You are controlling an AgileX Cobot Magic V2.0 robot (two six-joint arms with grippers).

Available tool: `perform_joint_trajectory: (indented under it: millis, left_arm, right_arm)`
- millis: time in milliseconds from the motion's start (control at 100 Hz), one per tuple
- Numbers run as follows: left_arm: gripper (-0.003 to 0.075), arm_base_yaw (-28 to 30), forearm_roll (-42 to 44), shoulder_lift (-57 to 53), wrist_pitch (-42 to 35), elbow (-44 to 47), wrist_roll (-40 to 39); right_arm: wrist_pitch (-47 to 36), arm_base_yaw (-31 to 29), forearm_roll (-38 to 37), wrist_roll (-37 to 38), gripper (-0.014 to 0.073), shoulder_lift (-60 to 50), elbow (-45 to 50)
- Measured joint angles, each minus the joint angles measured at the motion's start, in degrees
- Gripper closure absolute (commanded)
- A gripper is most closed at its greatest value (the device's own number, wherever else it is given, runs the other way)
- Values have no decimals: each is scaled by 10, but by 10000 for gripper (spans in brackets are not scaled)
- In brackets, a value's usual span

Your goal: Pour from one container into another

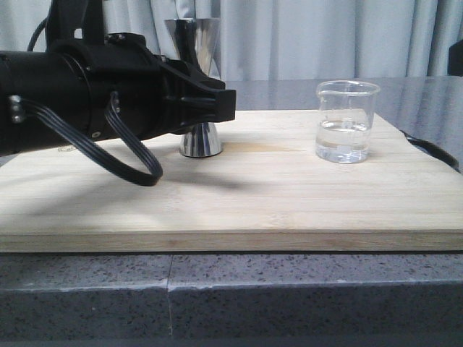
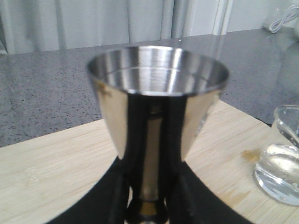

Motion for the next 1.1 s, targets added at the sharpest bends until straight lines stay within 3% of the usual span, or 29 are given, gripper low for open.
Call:
perform_joint_trajectory:
  millis: [240,700,1100]
  left_arm:
    - [739,0,0,0,-3,0,0]
    - [739,-1,51,-21,-52,2,-11]
    - [739,-1,53,-80,52,-16,-23]
  right_arm:
    - [0,2,0,0,167,0,0]
    - [-4,74,-45,0,167,37,1]
    - [-57,117,-58,-1,165,93,1]
